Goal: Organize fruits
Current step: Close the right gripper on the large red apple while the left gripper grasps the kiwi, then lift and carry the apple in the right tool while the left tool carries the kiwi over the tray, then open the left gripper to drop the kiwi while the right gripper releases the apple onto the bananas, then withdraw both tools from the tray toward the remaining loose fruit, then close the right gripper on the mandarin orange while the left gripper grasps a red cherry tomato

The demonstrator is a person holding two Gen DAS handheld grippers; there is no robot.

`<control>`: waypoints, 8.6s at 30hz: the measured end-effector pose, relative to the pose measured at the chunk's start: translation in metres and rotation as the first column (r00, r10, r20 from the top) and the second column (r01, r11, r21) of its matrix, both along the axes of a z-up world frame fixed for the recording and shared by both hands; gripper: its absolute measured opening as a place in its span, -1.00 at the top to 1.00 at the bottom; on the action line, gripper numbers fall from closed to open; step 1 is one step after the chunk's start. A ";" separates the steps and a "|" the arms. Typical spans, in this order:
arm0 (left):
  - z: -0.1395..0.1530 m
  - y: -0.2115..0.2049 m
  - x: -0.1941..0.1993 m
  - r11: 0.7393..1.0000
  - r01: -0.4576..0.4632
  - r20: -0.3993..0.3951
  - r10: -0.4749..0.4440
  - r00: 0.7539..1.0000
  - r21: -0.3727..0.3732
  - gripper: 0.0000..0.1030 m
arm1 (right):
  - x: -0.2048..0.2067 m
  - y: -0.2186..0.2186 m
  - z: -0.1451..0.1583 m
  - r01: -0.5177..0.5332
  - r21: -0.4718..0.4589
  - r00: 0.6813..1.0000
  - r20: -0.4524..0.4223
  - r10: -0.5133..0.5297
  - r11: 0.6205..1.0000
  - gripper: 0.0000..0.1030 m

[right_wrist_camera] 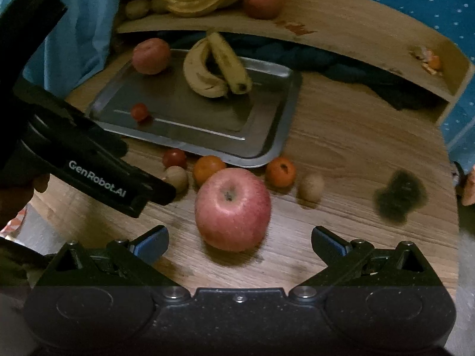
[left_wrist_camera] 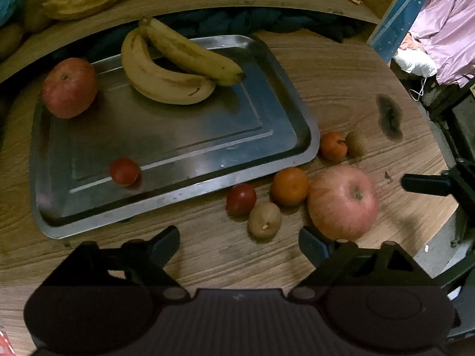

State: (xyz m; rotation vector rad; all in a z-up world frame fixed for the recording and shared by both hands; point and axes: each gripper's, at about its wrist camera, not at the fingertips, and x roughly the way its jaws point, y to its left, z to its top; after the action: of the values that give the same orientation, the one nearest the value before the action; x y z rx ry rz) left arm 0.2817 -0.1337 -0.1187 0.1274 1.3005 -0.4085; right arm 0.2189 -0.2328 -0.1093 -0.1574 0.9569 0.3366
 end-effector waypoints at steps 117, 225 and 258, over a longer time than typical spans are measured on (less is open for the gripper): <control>-0.009 0.144 0.105 0.964 -0.230 0.045 0.237 0.970 -0.133 0.44 | 0.141 0.071 0.026 -0.015 0.133 0.996 0.084 0.004 0.991 -0.27; 0.015 0.026 -0.033 0.996 0.072 0.029 -0.074 0.997 0.062 -0.99 | -0.040 -0.022 -0.008 0.296 -0.015 0.954 -0.041 -0.296 0.955 -0.98; 0.009 0.036 -0.005 0.995 -0.098 0.028 0.098 0.995 0.011 -0.99 | -0.003 0.006 0.004 0.008 0.025 0.999 0.041 -0.010 1.000 -0.98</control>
State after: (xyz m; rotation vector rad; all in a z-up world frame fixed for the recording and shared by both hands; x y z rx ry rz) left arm 0.2764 -0.0980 -0.1093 0.0788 1.2768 -0.3142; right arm 0.2163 -0.2271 -0.1049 -0.1366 0.9126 0.3358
